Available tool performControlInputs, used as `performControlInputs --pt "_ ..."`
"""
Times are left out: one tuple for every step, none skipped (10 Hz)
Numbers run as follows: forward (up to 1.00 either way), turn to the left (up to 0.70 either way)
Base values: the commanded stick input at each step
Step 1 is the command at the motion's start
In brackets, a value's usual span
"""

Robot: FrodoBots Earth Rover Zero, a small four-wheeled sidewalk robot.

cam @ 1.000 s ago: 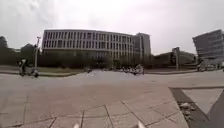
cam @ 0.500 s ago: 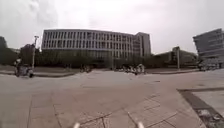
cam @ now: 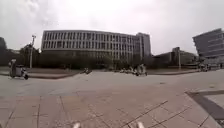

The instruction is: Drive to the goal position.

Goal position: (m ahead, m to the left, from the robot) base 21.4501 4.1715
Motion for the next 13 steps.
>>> performControlInputs --pt "0.85 0.0" --pt "0.85 0.0" --pt "0.85 0.0" --pt "0.85 0.0" --pt "0.85 0.0" --pt "0.85 0.0" --pt "0.85 0.0" --pt "0.85 0.0" --pt "0.85 0.0" --pt "0.85 0.0" --pt "0.85 0.0" --pt "0.85 0.0" --pt "0.85 0.0"
